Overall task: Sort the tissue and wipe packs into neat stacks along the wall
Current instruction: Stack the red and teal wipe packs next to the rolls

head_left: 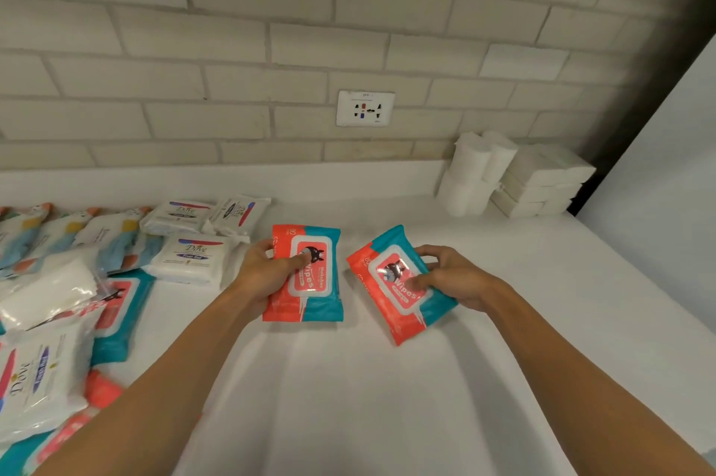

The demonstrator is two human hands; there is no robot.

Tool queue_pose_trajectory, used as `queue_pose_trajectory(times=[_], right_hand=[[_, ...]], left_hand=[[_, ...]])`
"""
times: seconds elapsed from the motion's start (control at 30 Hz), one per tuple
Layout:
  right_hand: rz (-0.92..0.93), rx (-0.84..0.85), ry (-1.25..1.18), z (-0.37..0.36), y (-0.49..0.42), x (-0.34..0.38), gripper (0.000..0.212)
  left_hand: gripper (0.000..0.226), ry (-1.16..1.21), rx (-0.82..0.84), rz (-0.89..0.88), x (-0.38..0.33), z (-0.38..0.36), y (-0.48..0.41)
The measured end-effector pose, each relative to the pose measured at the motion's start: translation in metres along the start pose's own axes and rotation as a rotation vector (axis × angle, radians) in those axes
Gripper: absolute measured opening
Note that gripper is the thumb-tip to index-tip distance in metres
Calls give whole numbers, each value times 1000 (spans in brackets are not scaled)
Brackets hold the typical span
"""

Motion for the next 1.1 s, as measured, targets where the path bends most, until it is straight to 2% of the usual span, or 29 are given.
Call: queue_pose_trajectory(times=[0.2,0.33,0.43,0.53,0.77,1.1], right_hand=[[10,16,198,55,-46,25,54],[29,46,325,78,-76,38,55],[58,62,405,91,-98,47,58],[76,89,492,98,-120,51,58],[92,128,694,113,-172,58,58],[246,173,911,101,-231,74,45]], left_hand=[[65,103,-13,5,-26,-55,-17],[53,202,-43,3,-40,-88,-26],[55,292,-71,8,-43,-108,-37],[58,352,-121,63,-40,-122,-47],[49,428,-165,180,-21,-150,-71],[51,450,-226,197,-13,-164,-102]])
Point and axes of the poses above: each hand's wrist, its own y-axis away from the middle knuckle, its own z-axis out of the back of the hand, x = y × z, the point moved 8 cm from there along -y, towards the middle knuckle, and after that the axes turned 1 degree about -y, right-handed, at the moved point
